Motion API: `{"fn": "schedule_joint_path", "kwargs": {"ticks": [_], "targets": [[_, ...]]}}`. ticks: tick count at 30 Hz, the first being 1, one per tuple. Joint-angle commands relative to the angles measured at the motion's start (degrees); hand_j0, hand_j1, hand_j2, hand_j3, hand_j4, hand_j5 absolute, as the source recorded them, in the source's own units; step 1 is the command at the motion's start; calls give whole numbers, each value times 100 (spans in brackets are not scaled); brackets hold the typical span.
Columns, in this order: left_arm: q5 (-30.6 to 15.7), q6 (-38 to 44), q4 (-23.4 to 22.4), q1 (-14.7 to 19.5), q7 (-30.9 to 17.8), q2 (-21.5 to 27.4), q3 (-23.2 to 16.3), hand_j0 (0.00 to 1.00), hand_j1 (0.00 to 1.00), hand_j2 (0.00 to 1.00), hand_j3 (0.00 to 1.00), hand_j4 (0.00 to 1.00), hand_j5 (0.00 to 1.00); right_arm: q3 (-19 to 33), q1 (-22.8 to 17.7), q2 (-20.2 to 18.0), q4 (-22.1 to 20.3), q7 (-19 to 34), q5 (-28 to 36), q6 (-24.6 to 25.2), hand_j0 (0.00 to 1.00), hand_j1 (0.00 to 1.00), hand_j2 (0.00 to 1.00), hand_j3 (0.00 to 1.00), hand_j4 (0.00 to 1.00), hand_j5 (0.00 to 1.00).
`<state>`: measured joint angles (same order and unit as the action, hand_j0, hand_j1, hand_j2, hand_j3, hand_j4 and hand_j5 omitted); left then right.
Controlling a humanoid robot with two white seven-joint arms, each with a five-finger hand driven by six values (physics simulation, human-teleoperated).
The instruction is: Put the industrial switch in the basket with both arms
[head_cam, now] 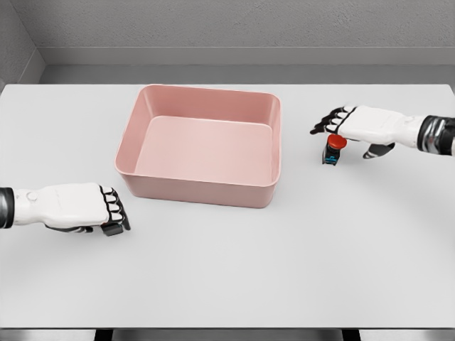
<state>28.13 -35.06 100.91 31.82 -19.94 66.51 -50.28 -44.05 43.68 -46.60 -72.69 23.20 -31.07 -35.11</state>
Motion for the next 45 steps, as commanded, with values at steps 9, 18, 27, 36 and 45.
{"fn": "schedule_joint_path", "kwargs": {"ticks": [9,18,27,36,45], "targets": [[-1,6,8,61,-1,46,9,35,35,35,35,35,35,-297,211,55,150,9,-13,11,98,98,98,98,98,98],[-45,6,-1,562,25,275,44,35,35,35,35,35,35,-315,325,362,484,18,-127,11,93,93,93,93,93,93],[-133,6,-10,1046,34,582,71,35,35,35,35,35,35,-323,299,433,466,18,-189,11,92,92,92,92,92,92],[-792,6,8,2021,34,380,79,35,35,35,35,35,35,-473,308,441,414,18,-180,11,85,85,85,85,85,85],[-844,6,8,2294,-45,-613,27,35,35,35,35,35,35,-464,325,459,414,132,-241,11,66,66,66,66,66,66]]}}
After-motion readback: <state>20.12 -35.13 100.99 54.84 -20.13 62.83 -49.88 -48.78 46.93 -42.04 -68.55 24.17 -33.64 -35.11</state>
